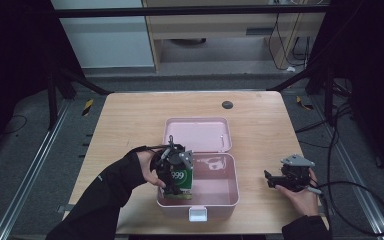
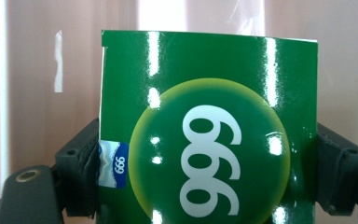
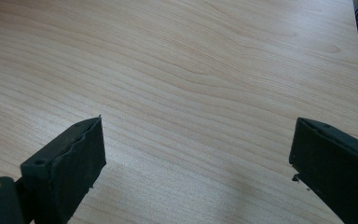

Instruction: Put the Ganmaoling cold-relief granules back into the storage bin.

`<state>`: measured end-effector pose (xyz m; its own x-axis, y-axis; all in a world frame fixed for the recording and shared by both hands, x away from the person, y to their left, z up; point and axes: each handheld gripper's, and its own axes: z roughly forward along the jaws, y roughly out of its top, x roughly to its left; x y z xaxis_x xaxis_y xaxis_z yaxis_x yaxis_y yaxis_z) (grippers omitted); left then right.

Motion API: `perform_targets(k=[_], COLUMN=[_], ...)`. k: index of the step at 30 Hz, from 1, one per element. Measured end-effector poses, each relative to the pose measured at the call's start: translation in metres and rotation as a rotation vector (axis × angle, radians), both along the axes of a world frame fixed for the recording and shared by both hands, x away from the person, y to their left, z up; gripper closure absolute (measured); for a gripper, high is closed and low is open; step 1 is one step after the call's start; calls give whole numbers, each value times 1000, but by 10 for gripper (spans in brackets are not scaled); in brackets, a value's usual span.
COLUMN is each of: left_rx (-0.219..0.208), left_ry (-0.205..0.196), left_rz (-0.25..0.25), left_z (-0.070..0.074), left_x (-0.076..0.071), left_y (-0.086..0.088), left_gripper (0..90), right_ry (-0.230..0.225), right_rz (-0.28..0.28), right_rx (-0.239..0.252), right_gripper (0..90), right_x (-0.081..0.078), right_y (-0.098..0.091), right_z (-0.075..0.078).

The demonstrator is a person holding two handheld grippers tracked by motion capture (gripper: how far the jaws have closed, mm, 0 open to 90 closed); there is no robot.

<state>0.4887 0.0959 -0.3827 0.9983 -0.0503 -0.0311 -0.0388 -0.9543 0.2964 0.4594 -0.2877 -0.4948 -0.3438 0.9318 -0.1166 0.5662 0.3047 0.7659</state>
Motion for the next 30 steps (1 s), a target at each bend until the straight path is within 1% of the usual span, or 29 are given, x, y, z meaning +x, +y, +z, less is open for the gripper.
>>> perform_targets(k=[3,6,9,13,15,18,20,23,25,28,30], left_rx=[3,22,22,34,23,-5,-13,-41,-70,-114,-143], left_ry=[4,0,6,0,8,3,-11,-27,-36,-61,-80], left_rz=[4,0,3,-7,-1,11,13,10,9,12,22], left_z=[-4,-10,-14,-16,-15,-9,-5,6,14,28,38], left_x=[0,0,-1,-1,0,0,-1,-3,-6,-10,-12], left_y=[1,0,0,0,1,4,6,10,14,22,29], left_gripper=[138,136,134,127,114,109,110,122,139,164,183], right_ry=[1,4,4,7,8,7,7,7,6,7,8], right_rz=[1,1,3,5,6,6,4,3,2,2,1], right_rx=[0,1,1,-2,-3,-3,-2,-2,-3,-1,-1], right_gripper=[36,35,35,34,33,32,32,32,32,32,33], right_x=[0,0,0,0,0,0,0,0,0,0,0], right_y=[0,0,0,0,0,0,1,1,0,0,0], right_z=[0,0,0,0,-1,0,0,0,0,0,0])
